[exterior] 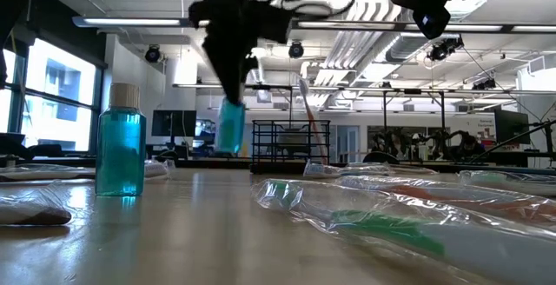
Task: Pick & Place toothbrushing station
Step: Put the top blue mouthwash into the mesh organizer
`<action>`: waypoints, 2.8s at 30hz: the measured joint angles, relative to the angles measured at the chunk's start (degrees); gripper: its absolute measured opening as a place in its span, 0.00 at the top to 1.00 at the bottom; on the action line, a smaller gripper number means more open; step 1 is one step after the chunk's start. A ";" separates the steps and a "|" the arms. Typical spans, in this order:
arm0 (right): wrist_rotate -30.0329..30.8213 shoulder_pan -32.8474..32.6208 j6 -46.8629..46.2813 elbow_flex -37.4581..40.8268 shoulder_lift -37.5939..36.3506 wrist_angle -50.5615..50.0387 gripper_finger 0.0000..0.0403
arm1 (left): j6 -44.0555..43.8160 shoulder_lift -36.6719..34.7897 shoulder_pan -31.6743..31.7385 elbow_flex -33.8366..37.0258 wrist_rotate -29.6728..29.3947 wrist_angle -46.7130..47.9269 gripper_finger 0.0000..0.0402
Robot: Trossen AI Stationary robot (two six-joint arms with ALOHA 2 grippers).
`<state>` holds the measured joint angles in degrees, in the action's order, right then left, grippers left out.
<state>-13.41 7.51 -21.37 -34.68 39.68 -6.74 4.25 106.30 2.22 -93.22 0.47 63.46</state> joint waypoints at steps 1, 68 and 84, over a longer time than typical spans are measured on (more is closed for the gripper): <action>0.00 0.00 0.00 0.00 0.00 0.02 0.41 | 0.66 0.00 0.00 -1.78 -0.80 0.75 0.77; 6.03 -0.02 -0.94 0.00 0.02 -3.42 0.41 | 22.47 10.97 18.80 -23.44 -1.11 -0.46 0.77; 6.03 -0.02 -0.90 0.00 0.02 -3.48 0.41 | 22.52 11.41 19.97 -23.42 -1.01 -2.09 0.77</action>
<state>-7.38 7.49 -22.26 -34.67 39.70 -10.22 26.76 117.71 22.19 -116.64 -0.54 61.36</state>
